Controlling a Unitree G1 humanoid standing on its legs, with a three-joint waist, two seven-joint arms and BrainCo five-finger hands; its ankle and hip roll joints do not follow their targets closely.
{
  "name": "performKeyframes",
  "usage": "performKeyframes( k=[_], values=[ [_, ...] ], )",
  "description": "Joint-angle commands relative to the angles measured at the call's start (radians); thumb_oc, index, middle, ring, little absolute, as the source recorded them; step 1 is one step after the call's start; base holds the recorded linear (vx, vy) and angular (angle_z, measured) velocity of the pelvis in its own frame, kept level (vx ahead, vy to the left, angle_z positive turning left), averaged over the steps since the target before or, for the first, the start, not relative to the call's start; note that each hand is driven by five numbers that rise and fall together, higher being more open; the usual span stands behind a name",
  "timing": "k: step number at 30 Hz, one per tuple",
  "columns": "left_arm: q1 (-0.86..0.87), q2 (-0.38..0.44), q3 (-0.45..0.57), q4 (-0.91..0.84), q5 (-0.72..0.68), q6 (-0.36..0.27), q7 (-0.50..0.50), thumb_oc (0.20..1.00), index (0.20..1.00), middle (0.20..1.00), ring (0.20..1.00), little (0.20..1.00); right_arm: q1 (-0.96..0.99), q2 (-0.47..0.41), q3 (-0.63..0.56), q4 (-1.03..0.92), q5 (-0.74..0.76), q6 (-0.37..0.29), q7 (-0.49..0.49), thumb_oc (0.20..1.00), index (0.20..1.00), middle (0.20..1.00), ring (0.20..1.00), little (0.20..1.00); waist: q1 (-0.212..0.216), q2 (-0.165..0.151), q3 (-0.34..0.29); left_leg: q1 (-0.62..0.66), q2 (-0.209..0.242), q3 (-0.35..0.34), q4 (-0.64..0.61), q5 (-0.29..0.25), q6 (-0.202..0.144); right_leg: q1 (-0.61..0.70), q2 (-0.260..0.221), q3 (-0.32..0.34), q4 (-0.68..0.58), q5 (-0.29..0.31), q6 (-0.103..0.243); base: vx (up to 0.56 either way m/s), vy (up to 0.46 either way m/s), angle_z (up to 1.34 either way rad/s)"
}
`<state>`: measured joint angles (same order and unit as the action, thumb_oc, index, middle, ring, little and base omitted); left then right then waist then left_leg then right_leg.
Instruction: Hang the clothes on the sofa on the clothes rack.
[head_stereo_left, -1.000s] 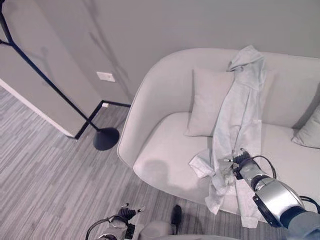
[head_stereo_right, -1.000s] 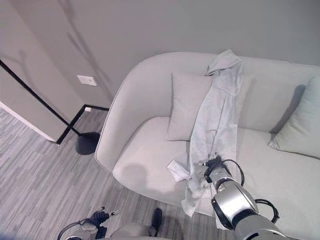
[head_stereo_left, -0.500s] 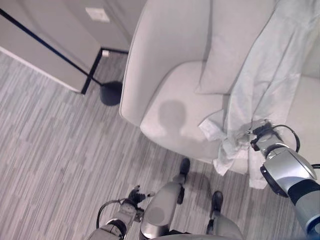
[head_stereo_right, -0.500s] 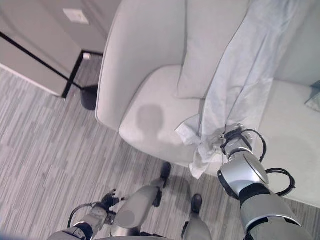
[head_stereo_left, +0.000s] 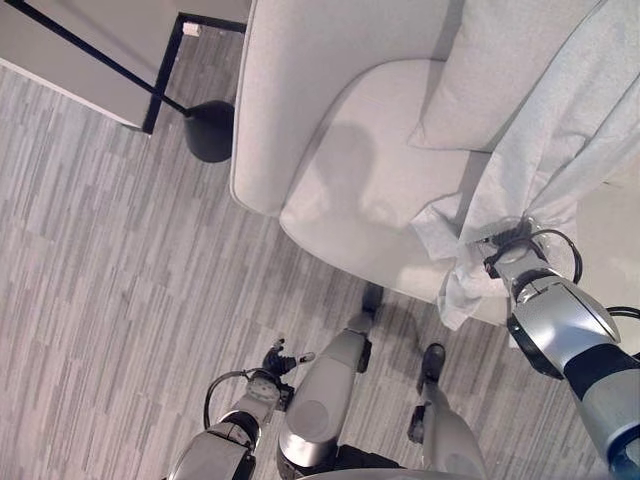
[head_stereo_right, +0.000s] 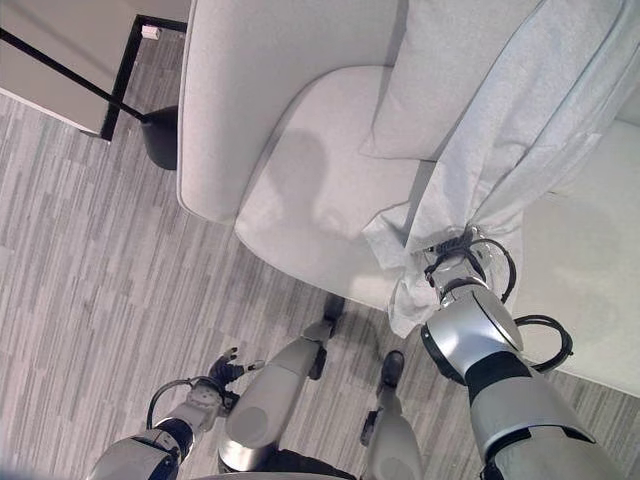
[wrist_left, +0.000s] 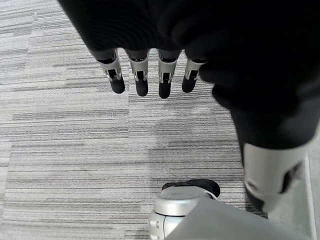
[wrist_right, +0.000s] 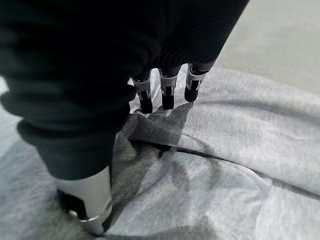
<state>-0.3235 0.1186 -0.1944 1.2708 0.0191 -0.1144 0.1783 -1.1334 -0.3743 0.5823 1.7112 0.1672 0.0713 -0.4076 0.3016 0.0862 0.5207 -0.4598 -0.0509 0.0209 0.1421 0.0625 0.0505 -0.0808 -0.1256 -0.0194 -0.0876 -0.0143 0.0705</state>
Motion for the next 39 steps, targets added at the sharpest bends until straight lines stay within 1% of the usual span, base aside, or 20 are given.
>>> performKeyframes(
  k=[1,5,9,11,12,14,17,18,19,20,22,23,24,25,29,30,31,34,37,39],
  values=[
    [0.032,-0.014,-0.028,0.002,-0.021,-0.006,0.014,1.000,1.000,1.000,1.000,1.000,-0.024,-0.002,0.055,-0.020,-0.040,0.008,0.100,0.200,0.200,0.200,0.200,0.200,0.053,0.045,-0.001,-0.083,0.120,-0.041,0.116,0.006,-0.125,0.125,-0.080,0.012,0.000,0.085,-0.036,0.03,0.026,-0.08],
    [0.041,-0.010,-0.027,-0.011,-0.018,-0.009,0.013,1.000,1.000,1.000,1.000,1.000,0.003,0.011,0.053,-0.019,-0.050,0.010,0.113,0.200,0.200,0.200,0.200,0.200,0.055,0.039,-0.001,-0.084,0.122,-0.045,0.115,0.002,-0.128,0.127,-0.079,0.013,0.000,0.086,-0.035,0.01,-0.004,-0.06],
    [0.046,0.006,-0.016,-0.016,-0.013,-0.010,0.018,1.000,1.000,1.000,1.000,1.000,0.093,0.032,-0.006,-0.052,-0.035,-0.005,0.123,0.200,0.200,0.200,0.200,0.200,0.043,0.010,-0.001,-0.055,0.127,-0.055,0.098,-0.006,-0.145,0.140,-0.084,0.019,0.000,0.089,-0.033,0.01,-0.048,-0.02],
    [0.035,0.020,-0.002,0.020,-0.028,-0.010,0.024,1.000,1.000,1.000,1.000,1.000,0.175,0.051,-0.059,-0.093,-0.014,-0.020,0.126,0.200,0.200,0.200,0.200,0.200,0.027,-0.014,-0.001,-0.027,0.128,-0.061,0.085,-0.015,-0.158,0.150,-0.089,0.021,0.001,0.090,-0.036,0.00,-0.074,-0.05],
    [0.036,0.020,-0.003,0.021,-0.028,-0.011,0.024,1.000,1.000,1.000,1.000,1.000,0.177,0.051,-0.060,-0.095,-0.014,-0.019,0.125,0.200,0.200,0.200,0.200,0.200,0.027,-0.015,-0.001,-0.025,0.127,-0.061,0.084,-0.014,-0.158,0.151,-0.089,0.021,0.000,0.089,-0.036,0.00,-0.052,-0.07],
    [0.021,0.034,0.008,0.055,-0.046,-0.008,0.031,1.000,1.000,1.000,1.000,1.000,0.246,0.065,-0.102,-0.147,0.003,-0.032,0.128,0.200,0.200,0.200,0.200,0.200,0.013,-0.038,-0.001,0.005,0.126,-0.064,0.069,-0.020,-0.165,0.163,-0.093,0.023,0.002,0.086,-0.039,0.00,-0.065,-0.09],
    [0.014,0.049,0.015,0.083,-0.059,-0.007,0.035,1.000,1.000,1.000,1.000,1.000,0.313,0.085,-0.152,-0.202,0.018,-0.047,0.135,0.200,0.200,0.200,0.200,0.200,-0.003,-0.058,-0.006,0.032,0.127,-0.065,0.054,-0.024,-0.173,0.174,-0.096,0.022,0.002,0.080,-0.043,0.00,-0.083,-0.09],
    [0.014,0.065,0.019,0.104,-0.071,-0.004,0.036,1.000,1.000,1.000,1.000,1.000,0.379,0.103,-0.203,-0.283,0.035,-0.061,0.147,0.200,0.200,0.200,0.200,0.200,-0.017,-0.079,-0.030,0.052,0.126,-0.067,0.038,-0.026,-0.176,0.177,-0.099,0.019,0.003,0.075,-0.047,0.00,-0.134,-0.08],
    [0.015,0.076,0.020,0.116,-0.075,-0.004,0.042,1.000,1.000,1.000,1.000,1.000,0.404,0.111,-0.235,-0.339,0.060,-0.075,0.153,0.200,0.200,0.200,0.200,0.200,-0.024,-0.087,-0.045,0.066,0.126,-0.064,0.022,-0.025,-0.174,0.180,-0.098,0.018,0.003,0.070,-0.049,0.01,-0.144,-0.09],
    [0.031,0.094,0.025,0.127,-0.077,0.002,0.040,1.000,1.000,1.000,1.000,1.000,0.478,0.128,-0.291,-0.474,0.088,-0.088,0.168,0.200,0.200,0.200,0.200,0.200,-0.035,-0.101,-0.071,0.100,0.122,-0.060,-0.008,-0.025,-0.173,0.190,-0.099,0.016,0.003,0.059,-0.051,0.00,-0.105,-0.15],
    [0.056,0.112,0.044,0.128,-0.085,0.013,0.041,1.000,1.000,1.000,1.000,1.000,0.565,0.142,-0.336,-0.670,0.106,-0.091,0.191,0.200,0.200,0.200,0.200,0.200,-0.045,-0.112,-0.105,0.130,0.114,-0.052,-0.054,-0.013,-0.163,0.187,-0.093,0.018,0.005,0.054,-0.051,0.01,-0.066,-0.14],
    [0.060,0.113,0.043,0.127,-0.085,0.014,0.041,1.000,1.000,1.000,1.000,1.000,0.571,0.142,-0.337,-0.677,0.105,-0.087,0.190,0.200,0.200,0.200,0.200,0.200,-0.045,-0.113,-0.107,0.133,0.113,-0.051,-0.058,-0.011,-0.162,0.189,-0.094,0.018,0.005,0.053,-0.051,0.04,-0.079,-0.08],
    [0.110,0.132,0.104,0.092,-0.099,0.031,0.044,1.000,1.000,1.000,1.000,1.000,0.736,0.122,-0.407,-1.038,0.130,-0.081,0.245,0.200,0.200,0.200,0.200,0.200,-0.068,-0.124,-0.159,0.194,0.089,-0.031,-0.124,0.002,-0.136,0.195,-0.079,0.022,0.007,0.048,-0.048,0.03,-0.057,-0.02],
    [0.111,0.132,0.103,0.092,-0.099,0.032,0.044,1.000,1.000,1.000,1.000,1.000,0.738,0.122,-0.407,-1.040,0.130,-0.080,0.245,0.200,0.200,0.200,0.200,0.200,-0.068,-0.124,-0.161,0.191,0.089,-0.031,-0.125,0.005,-0.136,0.193,-0.078,0.021,0.007,0.050,-0.048,0.05,-0.066,0.08],
    [0.155,0.124,0.158,0.038,-0.117,0.035,0.037,1.000,1.000,1.000,1.000,1.000,0.823,0.108,-0.442,-1.323,0.202,-0.084,0.315,0.200,0.200,0.200,0.200,0.200,-0.096,-0.114,-0.256,0.263,0.065,-0.005,-0.211,0.027,-0.110,0.208,-0.051,0.022,0.009,0.050,-0.044,0.02,-0.048,0.08],
    [0.156,0.124,0.158,0.037,-0.116,0.035,0.037,1.000,1.000,1.000,1.000,1.000,0.825,0.107,-0.442,-1.325,0.202,-0.083,0.315,0.200,0.200,0.200,0.200,0.200,-0.097,-0.114,-0.256,0.264,0.064,-0.005,-0.211,0.026,-0.110,0.209,-0.051,0.022,0.008,0.049,-0.044,0.02,-0.052,0.07],
    [0.169,0.121,0.169,0.013,-0.127,0.032,0.029,1.000,1.000,1.000,1.000,1.000,0.828,0.112,-0.453,-1.399,0.233,-0.090,0.329,0.200,0.200,0.200,0.200,0.200,-0.112,-0.104,-0.308,0.284,0.055,0.000,-0.229,0.027,-0.104,0.214,-0.042,0.024,0.010,0.052,-0.042,0.02,-0.049,0.11],
    [0.196,0.099,0.199,-0.052,-0.168,0.026,0.024,1.000,1.000,1.000,1.000,1.000,0.808,0.130,-0.446,-1.567,0.285,-0.103,0.321,0.200,0.200,0.200,0.200,0.200,-0.132,-0.089,-0.376,0.306,0.052,0.001,-0.229,0.023,-0.100,0.232,-0.034,0.028,0.016,0.053,-0.040,-0.01,-0.075,0.07],
    [0.236,0.083,0.189,-0.179,-0.161,0.025,0.022,1.000,1.000,1.000,1.000,1.000,0.750,0.157,-0.436,-1.663,0.313,-0.122,0.295,0.200,0.200,0.200,0.200,0.200,-0.137,-0.076,-0.428,0.321,0.053,-0.011,-0.229,0.026,-0.099,0.244,-0.027,0.031,0.022,0.056,-0.042,-0.03,-0.073,0.00],
    [0.251,0.074,0.188,-0.217,-0.158,0.026,0.018,1.000,1.000,1.000,1.000,1.000,0.732,0.159,-0.432,-1.670,0.315,-0.125,0.283,0.200,0.200,0.200,0.200,0.200,-0.140,-0.072,-0.440,0.330,0.053,-0.013,-0.229,0.025,-0.099,0.250,-0.025,0.031,0.023,0.056,-0.042,-0.01,-0.020,0.01]
  ],
)
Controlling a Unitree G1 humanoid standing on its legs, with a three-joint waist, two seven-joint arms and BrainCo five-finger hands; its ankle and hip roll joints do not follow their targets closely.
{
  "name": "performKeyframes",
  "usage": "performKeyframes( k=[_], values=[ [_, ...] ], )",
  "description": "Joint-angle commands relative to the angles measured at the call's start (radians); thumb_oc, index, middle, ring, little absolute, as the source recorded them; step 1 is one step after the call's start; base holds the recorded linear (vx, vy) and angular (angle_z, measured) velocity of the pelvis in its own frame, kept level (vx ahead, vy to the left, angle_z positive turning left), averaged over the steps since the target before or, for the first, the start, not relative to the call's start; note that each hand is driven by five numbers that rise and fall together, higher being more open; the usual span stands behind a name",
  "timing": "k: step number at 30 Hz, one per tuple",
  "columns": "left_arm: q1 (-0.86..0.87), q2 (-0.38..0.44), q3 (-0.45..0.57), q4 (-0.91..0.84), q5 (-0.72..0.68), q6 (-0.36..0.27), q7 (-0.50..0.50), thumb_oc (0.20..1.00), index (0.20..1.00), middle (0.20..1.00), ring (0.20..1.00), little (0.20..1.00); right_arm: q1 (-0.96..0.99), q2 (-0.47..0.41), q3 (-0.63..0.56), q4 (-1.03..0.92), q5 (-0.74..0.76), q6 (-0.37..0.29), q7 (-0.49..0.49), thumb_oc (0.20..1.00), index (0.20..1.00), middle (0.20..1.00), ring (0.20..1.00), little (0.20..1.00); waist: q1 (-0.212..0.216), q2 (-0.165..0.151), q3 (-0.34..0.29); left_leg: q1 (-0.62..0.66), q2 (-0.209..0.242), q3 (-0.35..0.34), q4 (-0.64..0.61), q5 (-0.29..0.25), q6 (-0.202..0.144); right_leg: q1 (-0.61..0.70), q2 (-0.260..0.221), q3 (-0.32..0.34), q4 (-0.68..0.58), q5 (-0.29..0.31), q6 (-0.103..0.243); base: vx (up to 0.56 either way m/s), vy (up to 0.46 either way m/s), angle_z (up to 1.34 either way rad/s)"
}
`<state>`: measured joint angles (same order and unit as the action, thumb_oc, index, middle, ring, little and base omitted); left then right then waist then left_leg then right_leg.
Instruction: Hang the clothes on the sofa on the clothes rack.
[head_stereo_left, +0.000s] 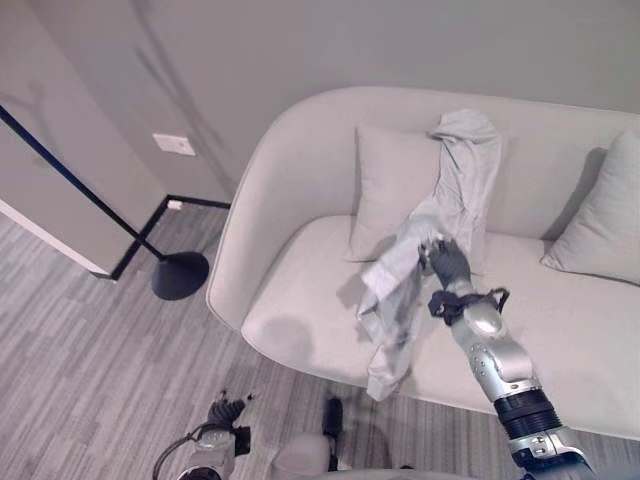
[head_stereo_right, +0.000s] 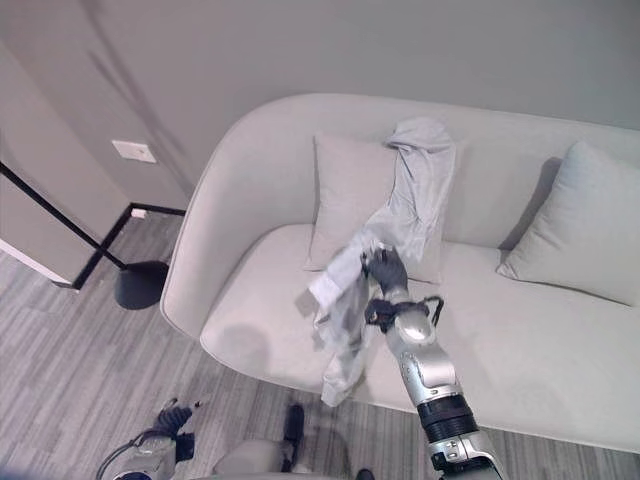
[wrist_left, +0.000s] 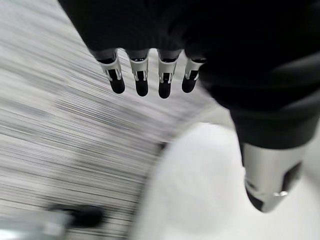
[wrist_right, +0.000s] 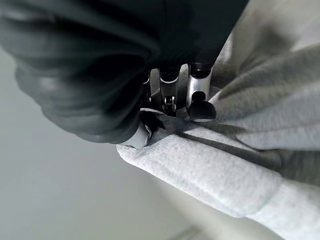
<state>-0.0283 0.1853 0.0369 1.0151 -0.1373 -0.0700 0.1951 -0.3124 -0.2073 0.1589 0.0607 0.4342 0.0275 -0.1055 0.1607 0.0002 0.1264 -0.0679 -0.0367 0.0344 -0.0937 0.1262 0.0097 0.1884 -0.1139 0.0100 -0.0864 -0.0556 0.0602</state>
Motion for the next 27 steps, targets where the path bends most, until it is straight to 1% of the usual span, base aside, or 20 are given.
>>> performKeyframes(
  k=[1,8,9,10,11,12,14,16,17,20,21,22,23,25,26,27],
  values=[
    [-0.044,0.008,-0.044,0.039,-0.001,-0.018,0.002,1.000,1.000,1.000,1.000,1.000,-0.089,-0.008,-0.008,-0.019,0.048,-0.082,-0.019,0.200,0.200,0.200,0.200,0.200,0.001,0.014,-0.046,-0.062,0.039,-0.027,0.006,-0.039,-0.058,-0.019,-0.037,0.001,0.021,0.097,-0.032,0.00,0.000,0.00],
    [-0.044,0.008,-0.044,0.039,-0.001,-0.018,0.002,1.000,1.000,1.000,1.000,1.000,-0.089,-0.008,-0.008,-0.019,0.048,-0.082,-0.019,0.200,0.200,0.200,0.200,0.200,0.001,0.014,-0.046,-0.062,0.039,-0.027,0.006,-0.039,-0.058,-0.019,-0.037,0.001,0.021,0.097,-0.032,-0.01,-0.007,0.03],
    [-0.025,0.003,-0.091,-0.087,0.031,-0.013,-0.005,1.000,1.000,1.000,1.000,1.000,-0.282,-0.024,0.056,-0.034,0.073,-0.096,-0.073,0.200,0.200,0.200,0.200,0.200,-0.006,0.023,-0.079,-0.036,0.038,-0.028,0.006,-0.036,-0.059,0.010,-0.037,0.005,0.027,0.093,-0.031,-0.11,-0.051,0.04],
    [-0.022,0.009,-0.141,-0.192,0.074,-0.007,-0.007,1.000,1.000,1.000,1.000,1.000,-0.457,-0.058,0.078,-0.028,0.055,-0.105,-0.129,0.200,0.200,0.200,0.200,0.200,-0.018,0.031,-0.093,-0.027,0.039,-0.031,0.006,-0.025,-0.059,0.018,-0.033,0.010,0.035,0.100,-0.029,-0.12,-0.035,0.03],
    [-0.052,0.013,-0.181,-0.290,0.145,-0.001,0.019,1.000,1.000,1.000,1.000,1.000,-0.789,-0.176,0.143,0.162,0.079,-0.103,-0.208,0.200,0.200,0.200,0.200,0.200,-0.049,0.019,-0.120,-0.006,0.036,-0.029,0.006,-0.027,-0.063,0.043,-0.039,0.012,0.038,0.099,-0.025,-0.07,0.019,0.05],
    [-0.062,0.012,-0.180,-0.302,0.162,0.003,0.031,1.000,1.000,1.000,1.000,1.000,-0.837,-0.189,0.159,0.191,0.086,-0.101,-0.218,0.200,0.200,0.200,0.200,0.200,-0.055,0.020,-0.123,-0.005,0.038,-0.030,0.006,-0.026,-0.063,0.042,-0.036,0.014,0.039,0.102,-0.024,-0.01,0.019,0.13],
    [-0.064,0.011,-0.179,-0.303,0.163,0.003,0.031,1.000,1.000,1.000,1.000,1.000,-0.842,-0.189,0.160,0.194,0.087,-0.103,-0.217,0.200,0.200,0.200,0.200,0.200,-0.056,0.021,-0.121,-0.004,0.038,-0.030,0.006,-0.026,-0.063,0.042,-0.036,0.014,0.040,0.102,-0.023,0.00,0.003,0.10],
    [-0.090,0.015,-0.186,-0.292,0.214,0.002,0.079,1.000,1.000,1.000,1.000,1.000,-0.975,-0.187,0.199,0.254,0.091,-0.103,-0.252,0.200,0.200,0.200,0.200,0.200,-0.070,0.011,-0.133,0.001,0.039,-0.031,0.006,-0.028,-0.066,0.044,-0.035,0.018,0.036,0.099,-0.019,-0.01,0.003,-0.17],
    [-0.110,0.008,-0.194,-0.253,0.234,0.002,0.106,1.000,1.000,1.000,1.000,1.000,-1.041,-0.191,0.217,0.282,0.087,-0.107,-0.270,0.200,0.200,0.200,0.200,0.200,-0.080,0.005,-0.139,0.004,0.039,-0.033,0.006,-0.031,-0.066,0.044,-0.034,0.021,0.034,0.098,-0.017,0.01,0.001,-0.21],
    [-0.132,-0.017,-0.210,-0.202,0.239,-0.002,0.108,1.000,1.000,1.000,1.000,1.000,-1.154,-0.177,0.286,0.355,0.092,-0.118,-0.289,0.200,0.200,0.200,0.200,0.200,-0.090,0.000,-0.144,0.012,0.043,-0.036,0.006,-0.031,-0.067,0.048,-0.030,0.025,0.030,0.093,-0.012,0.01,0.001,-0.07],
    [-0.132,-0.017,-0.210,-0.201,0.239,-0.002,0.108,1.000,1.000,1.000,1.000,1.000,-1.154,-0.177,0.286,0.355,0.092,-0.118,-0.289,0.200,0.200,0.200,0.200,0.200,-0.090,0.000,-0.144,0.012,0.043,-0.036,0.006,-0.031,-0.067,0.049,-0.030,0.025,0.030,0.093,-0.013,0.03,0.015,0.01],
    [-0.132,-0.016,-0.240,-0.166,0.256,-0.004,0.103,1.000,1.000,1.000,1.000,1.000,-1.234,-0.196,0.322,0.399,0.095,-0.124,-0.302,0.200,0.200,0.200,0.200,0.200,-0.091,-0.008,-0.152,0.010,0.045,-0.035,0.006,-0.031,-0.068,0.052,-0.029,0.022,0.026,0.091,-0.012,0.03,0.009,0.01],
    [-0.149,-0.015,-0.246,-0.148,0.267,-0.007,0.110,1.000,1.000,1.000,1.000,1.000,-1.278,-0.204,0.338,0.418,0.102,-0.134,-0.306,0.200,0.200,0.200,0.200,0.200,-0.092,-0.009,-0.148,0.009,0.045,-0.034,0.006,-0.031,-0.069,0.053,-0.030,0.022,0.024,0.091,-0.012,0.04,0.011,0.05],
    [-0.161,-0.010,-0.254,-0.131,0.276,-0.008,0.119,1.000,1.000,1.000,1.000,1.000,-1.307,-0.205,0.353,0.426,0.108,-0.138,-0.312,0.200,0.200,0.200,0.200,0.200,-0.093,-0.011,-0.147,0.009,0.044,-0.033,0.006,-0.031,-0.069,0.055,-0.030,0.021,0.024,0.090,-0.012,0.02,0.005,0.01],
    [-0.188,0.010,-0.248,-0.105,0.274,-0.004,0.148,1.000,1.000,1.000,1.000,1.000,-1.378,-0.205,0.399,0.425,0.114,-0.138,-0.331,0.200,0.200,0.200,0.200,0.200,-0.100,-0.023,-0.153,0.009,0.045,-0.032,0.006,-0.031,-0.072,0.056,-0.030,0.022,0.026,0.088,-0.013,0.05,-0.002,0.00],
    [-0.243,0.040,-0.258,-0.043,0.281,-0.001,0.190,1.000,1.000,1.000,1.000,1.000,-1.429,-0.194,0.425,0.418,0.129,-0.139,-0.335,0.200,0.200,0.200,0.200,0.200,-0.110,-0.030,-0.146,0.013,0.045,-0.030,0.006,-0.032,-0.073,0.053,-0.029,0.023,0.029,0.087,-0.013,0.06,-0.013,0.00]
  ],
)
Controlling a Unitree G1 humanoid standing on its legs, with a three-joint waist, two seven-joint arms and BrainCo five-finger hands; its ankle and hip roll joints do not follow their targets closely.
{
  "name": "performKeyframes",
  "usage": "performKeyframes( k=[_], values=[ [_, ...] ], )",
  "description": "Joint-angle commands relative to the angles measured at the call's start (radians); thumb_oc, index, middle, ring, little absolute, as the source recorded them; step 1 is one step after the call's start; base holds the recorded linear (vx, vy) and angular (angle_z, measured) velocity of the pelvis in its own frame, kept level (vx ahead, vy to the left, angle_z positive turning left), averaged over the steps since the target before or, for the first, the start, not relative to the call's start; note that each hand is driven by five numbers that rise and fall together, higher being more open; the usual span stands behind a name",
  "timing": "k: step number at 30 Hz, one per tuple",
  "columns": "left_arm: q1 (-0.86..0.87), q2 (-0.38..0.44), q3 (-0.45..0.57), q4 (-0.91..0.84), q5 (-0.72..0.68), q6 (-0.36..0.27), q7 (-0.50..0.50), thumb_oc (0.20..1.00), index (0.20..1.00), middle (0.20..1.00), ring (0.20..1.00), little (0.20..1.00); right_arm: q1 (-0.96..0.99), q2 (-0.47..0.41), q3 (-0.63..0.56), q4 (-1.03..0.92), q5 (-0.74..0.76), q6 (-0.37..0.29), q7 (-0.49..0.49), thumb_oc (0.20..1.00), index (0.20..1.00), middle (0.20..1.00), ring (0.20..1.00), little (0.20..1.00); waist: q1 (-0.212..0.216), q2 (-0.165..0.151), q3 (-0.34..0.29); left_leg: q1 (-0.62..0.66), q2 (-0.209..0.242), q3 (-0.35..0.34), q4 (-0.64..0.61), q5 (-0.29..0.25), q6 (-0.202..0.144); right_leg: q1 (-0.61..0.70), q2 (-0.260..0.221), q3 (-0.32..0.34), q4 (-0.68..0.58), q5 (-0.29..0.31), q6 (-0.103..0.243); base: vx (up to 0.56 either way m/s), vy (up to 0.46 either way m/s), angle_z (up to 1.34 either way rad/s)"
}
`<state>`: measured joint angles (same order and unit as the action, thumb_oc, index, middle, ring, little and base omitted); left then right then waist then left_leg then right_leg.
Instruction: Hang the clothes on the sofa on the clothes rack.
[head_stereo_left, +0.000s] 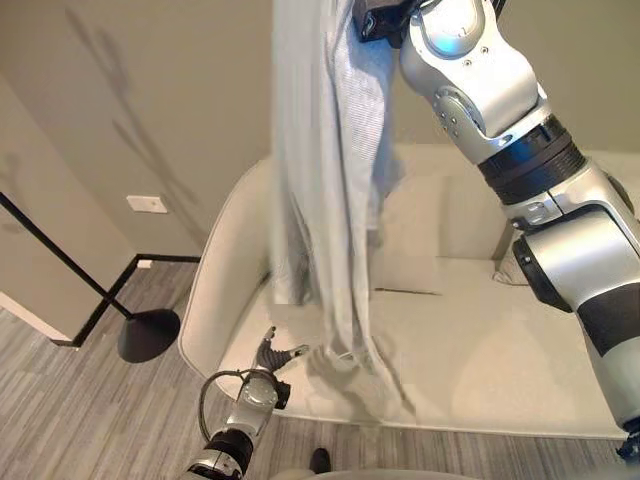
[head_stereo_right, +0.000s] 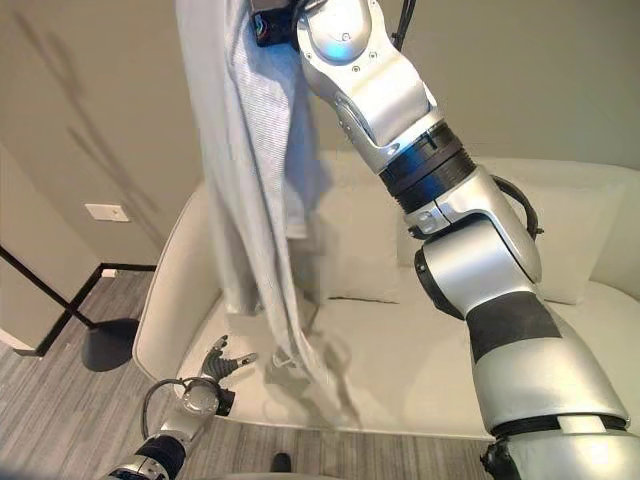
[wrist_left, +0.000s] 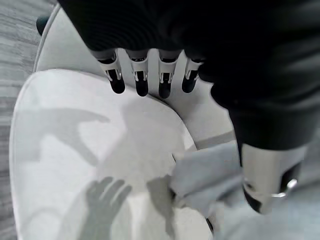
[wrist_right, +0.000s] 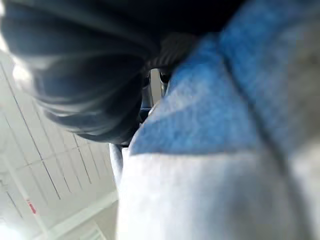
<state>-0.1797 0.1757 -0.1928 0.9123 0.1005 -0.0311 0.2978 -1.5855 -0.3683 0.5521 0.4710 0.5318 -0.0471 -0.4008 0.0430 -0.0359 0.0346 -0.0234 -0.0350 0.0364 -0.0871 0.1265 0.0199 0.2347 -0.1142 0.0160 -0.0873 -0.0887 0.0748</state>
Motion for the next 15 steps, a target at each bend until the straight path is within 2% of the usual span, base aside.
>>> performKeyframes(
  k=[1,3,5,6,7,9,11,15],
  values=[
    [-0.141,0.089,-0.044,0.087,0.047,-0.031,0.119,1.000,1.000,1.000,1.000,1.000,-0.171,-0.016,0.052,-0.036,0.045,-0.060,-0.049,0.200,0.200,0.200,0.200,0.200,-0.001,-0.003,-0.051,-0.029,0.044,-0.030,0.000,-0.033,-0.084,0.004,-0.026,0.019,0.031,0.121,-0.028,0.04,-0.030,-0.04],
    [-0.170,0.109,-0.055,0.100,0.048,-0.029,0.136,1.000,1.000,1.000,1.000,1.000,-0.177,-0.005,0.065,-0.062,0.049,-0.058,-0.054,0.200,0.200,0.200,0.200,0.200,-0.004,-0.008,-0.049,-0.027,0.043,-0.029,0.000,-0.033,-0.084,0.004,-0.025,0.019,0.033,0.121,-0.028,0.02,-0.021,-0.06],
    [-0.301,0.184,-0.135,0.114,0.061,-0.026,0.170,1.000,1.000,1.000,1.000,1.000,-0.192,0.054,0.123,-0.139,0.062,-0.060,-0.072,0.200,0.200,0.200,0.200,0.200,-0.017,-0.023,-0.040,-0.017,0.042,-0.024,0.003,-0.037,-0.081,0.001,-0.022,0.021,0.040,0.125,-0.028,0.00,0.000,0.00],
    [-0.302,0.184,-0.135,0.114,0.061,-0.026,0.170,1.000,1.000,1.000,1.000,1.000,-0.192,0.053,0.123,-0.139,0.062,-0.060,-0.072,0.200,0.200,0.200,0.200,0.200,-0.016,-0.023,-0.039,-0.017,0.042,-0.023,0.003,-0.037,-0.081,0.001,-0.022,0.022,0.040,0.125,-0.028,0.01,-0.031,-0.01],
    [-0.395,0.203,-0.209,0.126,0.080,-0.028,0.175,1.000,1.000,1.000,1.000,1.000,-0.226,0.091,0.145,-0.126,0.069,-0.066,-0.081,0.200,0.200,0.200,0.200,0.200,-0.019,-0.031,-0.036,-0.012,0.040,-0.020,0.001,-0.040,-0.079,0.001,-0.022,0.018,0.041,0.129,-0.028,0.02,-0.029,-0.06],
    [-0.453,0.224,-0.230,0.135,0.081,-0.018,0.188,1.000,1.000,1.000,1.000,1.000,-0.248,0.097,0.160,-0.117,0.061,-0.069,-0.087,0.200,0.200,0.200,0.200,0.200,-0.018,-0.034,-0.030,-0.010,0.040,-0.018,0.000,-0.042,-0.080,0.002,-0.024,0.014,0.041,0.130,-0.028,0.03,-0.024,-0.06],
    [-0.446,0.252,-0.226,0.093,0.094,-0.019,0.199,1.000,1.000,1.000,1.000,1.000,-0.267,0.097,0.159,-0.107,0.053,-0.070,-0.093,0.200,0.200,0.200,0.200,0.200,-0.010,-0.032,-0.024,-0.008,0.041,-0.019,0.001,-0.044,-0.079,0.002,-0.024,0.013,0.040,0.128,-0.027,0.02,-0.004,-0.18],
    [-0.266,0.329,-0.148,-0.073,0.165,-0.015,0.222,1.000,1.000,1.000,1.000,1.000,-0.284,0.090,0.151,-0.045,0.044,-0.072,-0.092,0.200,0.200,0.200,0.200,0.200,0.022,-0.029,-0.024,-0.012,0.042,-0.020,0.004,-0.043,-0.077,0.012,-0.025,0.010,0.031,0.127,-0.027,0.02,-0.001,-0.07]
  ],
)
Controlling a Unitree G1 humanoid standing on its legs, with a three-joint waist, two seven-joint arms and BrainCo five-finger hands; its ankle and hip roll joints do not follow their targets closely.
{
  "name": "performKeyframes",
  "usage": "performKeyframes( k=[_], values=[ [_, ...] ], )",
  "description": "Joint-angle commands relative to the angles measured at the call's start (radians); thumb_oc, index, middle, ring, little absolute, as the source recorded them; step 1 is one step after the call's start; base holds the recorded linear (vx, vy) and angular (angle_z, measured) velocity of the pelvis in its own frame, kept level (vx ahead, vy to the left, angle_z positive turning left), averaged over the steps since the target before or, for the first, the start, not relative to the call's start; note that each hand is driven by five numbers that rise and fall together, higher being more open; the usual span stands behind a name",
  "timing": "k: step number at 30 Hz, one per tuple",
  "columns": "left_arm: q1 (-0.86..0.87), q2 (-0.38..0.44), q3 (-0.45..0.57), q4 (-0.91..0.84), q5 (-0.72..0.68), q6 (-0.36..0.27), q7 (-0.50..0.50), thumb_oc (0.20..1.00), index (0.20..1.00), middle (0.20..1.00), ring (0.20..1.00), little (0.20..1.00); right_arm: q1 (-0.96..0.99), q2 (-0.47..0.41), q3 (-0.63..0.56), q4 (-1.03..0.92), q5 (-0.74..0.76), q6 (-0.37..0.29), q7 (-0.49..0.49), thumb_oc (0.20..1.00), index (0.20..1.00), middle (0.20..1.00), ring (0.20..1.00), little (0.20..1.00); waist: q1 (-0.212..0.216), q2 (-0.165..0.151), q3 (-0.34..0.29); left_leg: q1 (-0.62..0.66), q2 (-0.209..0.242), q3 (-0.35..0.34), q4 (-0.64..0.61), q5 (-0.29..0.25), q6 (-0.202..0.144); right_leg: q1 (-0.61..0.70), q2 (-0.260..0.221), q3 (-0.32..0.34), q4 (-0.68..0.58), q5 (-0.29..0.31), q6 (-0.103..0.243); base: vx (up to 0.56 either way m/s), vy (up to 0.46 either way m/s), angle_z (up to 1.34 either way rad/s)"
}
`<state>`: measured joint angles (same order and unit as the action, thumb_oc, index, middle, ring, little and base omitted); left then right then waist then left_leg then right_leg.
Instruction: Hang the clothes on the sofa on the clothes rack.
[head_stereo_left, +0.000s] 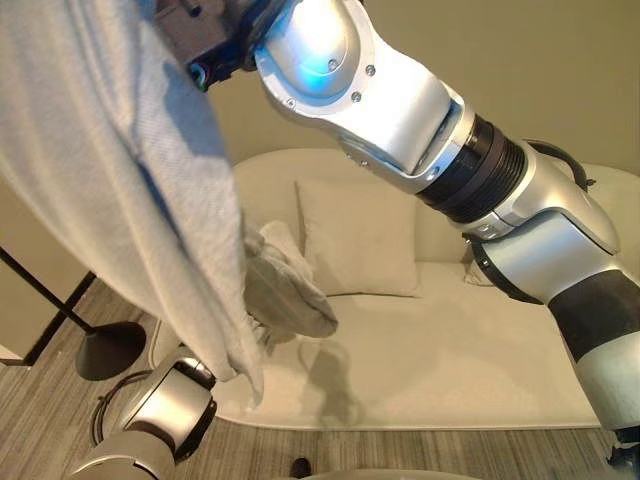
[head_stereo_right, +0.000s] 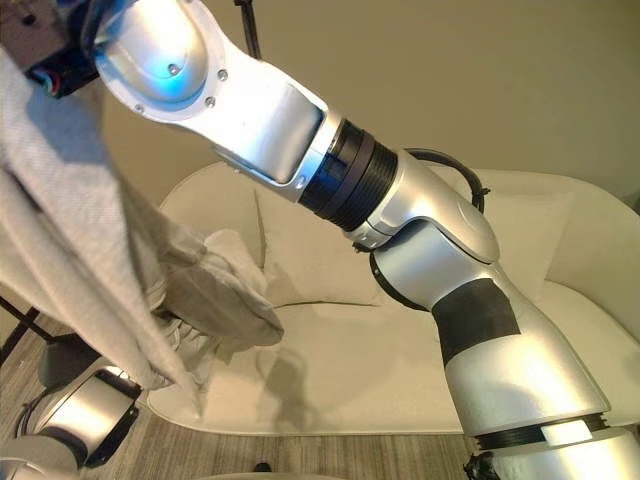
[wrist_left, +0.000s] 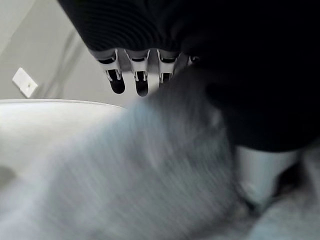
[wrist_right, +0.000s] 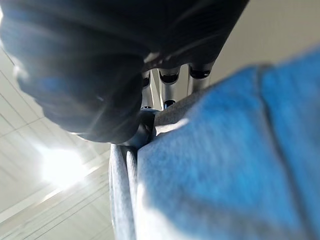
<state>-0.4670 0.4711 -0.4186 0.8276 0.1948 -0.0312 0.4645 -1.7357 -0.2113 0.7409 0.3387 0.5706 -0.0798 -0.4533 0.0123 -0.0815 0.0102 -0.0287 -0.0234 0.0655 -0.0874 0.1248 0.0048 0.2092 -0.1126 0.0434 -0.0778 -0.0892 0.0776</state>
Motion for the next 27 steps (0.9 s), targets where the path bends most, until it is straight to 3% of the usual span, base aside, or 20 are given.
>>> performKeyframes(
  k=[1,3,15,16,18,19,22,26,27],
  values=[
    [0.039,0.036,0.087,-0.008,0.077,-0.013,0.053,1.000,1.000,1.000,1.000,1.000,-0.134,-0.056,-0.043,0.099,0.006,-0.042,-0.040,0.200,0.200,0.200,0.200,0.200,0.053,0.016,-0.003,-0.008,0.028,-0.048,0.005,-0.042,-0.062,0.040,-0.028,-0.018,0.019,0.127,-0.030,0.00,0.000,0.00],
    [0.035,0.000,0.104,-0.030,0.063,-0.019,0.040,1.000,1.000,1.000,1.000,1.000,-0.130,-0.027,-0.057,0.130,-0.002,-0.049,-0.045,0.200,0.200,0.200,0.200,0.200,0.053,0.018,-0.008,-0.016,0.026,-0.046,0.004,-0.039,-0.061,0.044,-0.031,-0.019,0.018,0.128,-0.029,0.01,-0.005,0.07],
    [0.036,-0.003,0.106,-0.029,0.062,-0.019,0.039,1.000,1.000,1.000,1.000,1.000,-0.131,-0.024,-0.054,0.132,-0.003,-0.050,-0.045,0.200,0.200,0.200,0.200,0.200,0.051,0.021,-0.009,-0.017,0.026,-0.047,0.004,-0.038,-0.061,0.043,-0.031,-0.021,0.018,0.128,-0.029,0.00,0.000,0.02],
    [0.021,-0.132,0.138,-0.046,-0.024,-0.041,-0.019,0.200,0.200,0.200,0.200,0.200,-0.117,0.018,-0.064,0.146,-0.028,-0.059,-0.042,0.200,0.200,0.200,0.200,0.200,0.044,0.033,-0.016,-0.026,0.029,-0.048,0.000,-0.030,-0.060,0.042,-0.034,-0.019,0.025,0.133,-0.028,0.00,0.000,0.00],
    [0.058,-0.200,0.178,-0.089,-0.057,-0.051,-0.052,0.200,0.200,0.200,0.200,0.200,-0.098,0.027,-0.068,0.141,-0.046,-0.063,-0.038,0.200,0.200,0.200,0.200,0.200,0.039,0.051,-0.023,-0.024,0.032,-0.055,0.000,-0.037,-0.061,0.043,-0.035,-0.016,0.028,0.126,-0.027,0.01,-0.019,0.03],
    [0.177,-0.196,0.320,-0.203,-0.065,-0.053,-0.017,0.200,0.200,0.200,0.200,0.200,-0.039,-0.059,-0.074,0.137,-0.078,-0.055,-0.035,0.200,0.200,0.200,0.200,0.200,0.048,0.062,-0.027,-0.025,0.032,-0.060,0.000,-0.035,-0.061,0.050,-0.034,-0.015,0.027,0.124,-0.027,-0.08,-0.057,-0.05],
    [0.273,-0.098,0.443,-0.352,0.001,-0.014,0.057,0.200,0.200,0.200,0.200,0.200,0.022,-0.151,-0.095,0.134,-0.111,-0.037,-0.021,0.200,0.200,0.200,0.200,0.200,0.060,0.061,-0.030,-0.028,0.030,-0.065,0.001,-0.030,-0.062,0.050,-0.030,-0.009,0.040,0.117,-0.029,-0.06,-0.056,-0.05],
    [0.334,-0.027,0.530,-0.410,0.039,0.018,0.120,0.200,0.200,0.200,0.200,0.200,0.091,-0.207,-0.128,0.103,-0.124,-0.021,-0.011,0.200,0.200,0.200,0.200,0.200,0.069,0.058,-0.031,-0.026,0.029,-0.067,0.002,-0.027,-0.062,0.050,-0.027,-0.006,0.063,0.109,-0.031,-0.04,-0.034,0.06],
    [0.368,0.028,0.584,-0.424,0.059,0.030,0.160,0.200,0.200,0.200,0.200,0.200,0.154,-0.244,-0.154,0.057,-0.132,-0.013,0.000,0.200,0.200,0.200,0.200,0.200,0.075,0.059,-0.023,-0.023,0.029,-0.069,0.004,-0.024,-0.061,0.047,-0.022,-0.004,0.080,0.109,-0.032,-0.04,-0.038,0.04]
  ],
)
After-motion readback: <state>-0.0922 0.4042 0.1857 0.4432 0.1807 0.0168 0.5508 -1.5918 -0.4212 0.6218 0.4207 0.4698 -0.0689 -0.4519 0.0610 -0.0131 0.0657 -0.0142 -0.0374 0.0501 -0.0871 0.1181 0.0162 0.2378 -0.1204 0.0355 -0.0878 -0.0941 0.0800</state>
